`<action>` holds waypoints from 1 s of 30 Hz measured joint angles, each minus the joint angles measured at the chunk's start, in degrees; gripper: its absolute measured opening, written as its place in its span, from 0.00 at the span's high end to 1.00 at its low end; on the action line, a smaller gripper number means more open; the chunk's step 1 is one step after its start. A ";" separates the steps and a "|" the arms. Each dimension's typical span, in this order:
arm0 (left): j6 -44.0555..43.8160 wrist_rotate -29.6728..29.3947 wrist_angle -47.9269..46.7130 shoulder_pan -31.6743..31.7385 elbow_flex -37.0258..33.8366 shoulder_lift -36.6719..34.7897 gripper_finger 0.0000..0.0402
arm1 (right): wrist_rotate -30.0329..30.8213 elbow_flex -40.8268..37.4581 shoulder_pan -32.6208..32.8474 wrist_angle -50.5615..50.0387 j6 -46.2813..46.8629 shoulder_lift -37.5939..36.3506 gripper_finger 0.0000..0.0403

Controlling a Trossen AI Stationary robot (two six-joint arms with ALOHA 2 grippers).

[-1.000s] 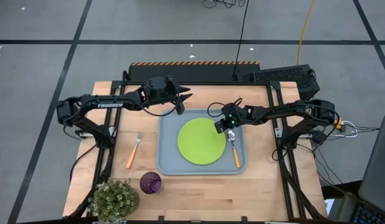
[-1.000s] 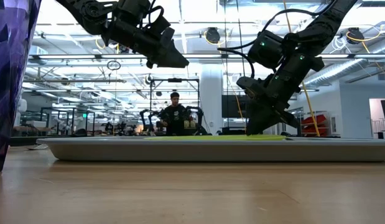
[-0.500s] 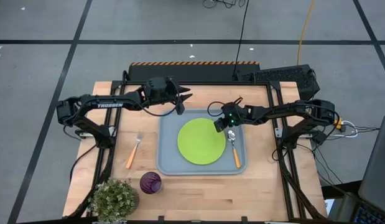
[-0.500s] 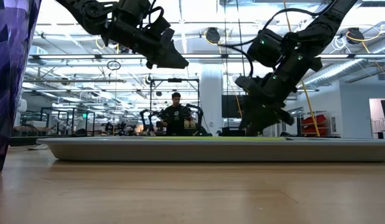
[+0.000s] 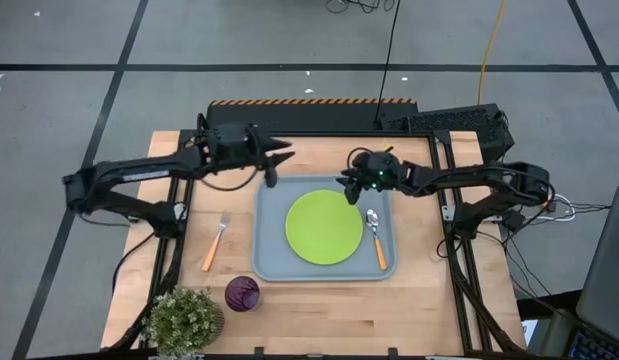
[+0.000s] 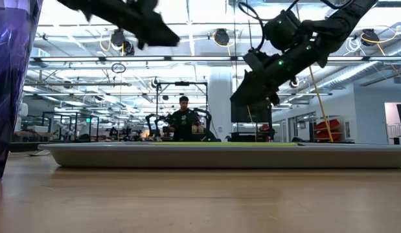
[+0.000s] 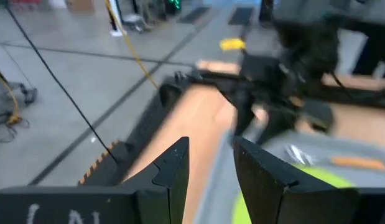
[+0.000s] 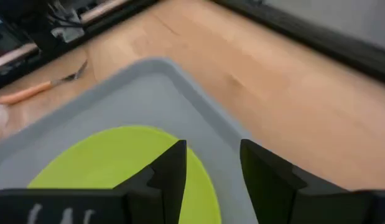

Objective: Pick and place plate/cup/fork/spoon on tray
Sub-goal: Put the purple cup on the gray serving tray to the top left of the green plate

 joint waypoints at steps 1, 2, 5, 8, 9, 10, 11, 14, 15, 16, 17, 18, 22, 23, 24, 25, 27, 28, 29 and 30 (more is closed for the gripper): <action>-0.01 -0.02 -3.62 -0.42 0.00 -2.02 0.68 | 0.00 0.00 -0.13 0.05 -1.11 -0.24 0.64; -0.19 -0.22 -7.12 -0.95 -0.02 -3.78 0.68 | 0.00 0.00 -0.13 -0.14 -2.07 -0.40 0.64; -2.34 -0.72 -19.63 -2.41 1.91 -8.52 0.68 | 0.00 0.00 -0.13 -0.54 -4.41 -0.51 0.64; -7.07 -2.12 -33.32 -4.50 6.44 -10.74 0.68 | 0.00 -0.25 -0.13 -0.88 -5.87 -0.54 0.64; -8.73 -2.52 -37.96 -5.44 8.30 -10.84 0.68 | 0.00 -0.57 -0.13 -0.71 -6.09 -0.54 0.64; -10.41 -2.61 -42.48 -6.45 10.41 -10.79 0.68 | 0.00 -0.89 -0.18 -0.58 -6.19 -0.56 0.64; -12.05 -2.66 -46.01 -7.65 12.78 -10.52 0.68 | 0.00 -1.12 -0.22 -0.37 -6.19 -0.56 0.64; -16.03 -3.06 -54.20 -12.29 20.07 -8.37 0.68 | -0.04 -1.82 -0.20 -0.25 -5.53 -0.58 0.64; -16.61 -3.07 -56.67 -14.15 22.25 -7.28 0.68 | -0.07 -2.09 -0.18 -0.29 -5.32 -0.58 0.64; -16.94 -3.17 -58.85 -16.03 24.47 -6.04 0.68 | -0.13 -2.32 -0.04 -0.37 -4.91 -0.58 0.64; -17.01 -3.29 -61.13 -17.97 26.42 -4.70 0.68 | -0.15 -2.52 0.14 -0.39 -4.35 -0.58 0.64; -17.13 -3.57 -63.35 -20.17 28.25 -3.22 0.68 | -0.16 -2.69 0.29 -0.35 -3.97 -0.58 0.64; -19.02 -4.79 -72.67 -27.79 33.18 2.65 0.68 | -2.32 -3.23 0.80 -0.37 -2.50 -0.58 0.64; -20.42 -4.85 -74.35 -29.34 33.74 4.25 0.68 | -3.10 -3.32 0.99 -0.33 -2.29 -0.58 0.64; -21.99 -4.87 -75.77 -30.84 34.02 5.99 0.68 | -3.25 -3.34 1.21 -0.37 -2.13 -0.58 0.64; -23.60 -4.74 -76.91 -32.30 34.21 7.52 0.68 | -3.20 -3.34 1.45 -0.39 -2.12 -0.58 0.64; -26.77 -3.81 -78.00 -35.11 34.62 10.47 0.68 | -3.18 -3.34 1.62 -0.39 -2.39 -0.58 0.64; -28.47 -2.79 -78.11 -36.49 34.85 11.81 0.68 | -3.17 -3.34 1.61 -0.37 -2.52 -0.58 0.64; -30.13 -1.42 -78.29 -37.76 35.23 13.08 0.68 | -3.14 -3.34 1.60 -0.44 -2.52 -0.58 0.64; -31.63 -0.08 -78.37 -39.06 35.80 14.38 0.68 | -3.12 -3.34 1.60 -0.56 -2.52 -0.58 0.64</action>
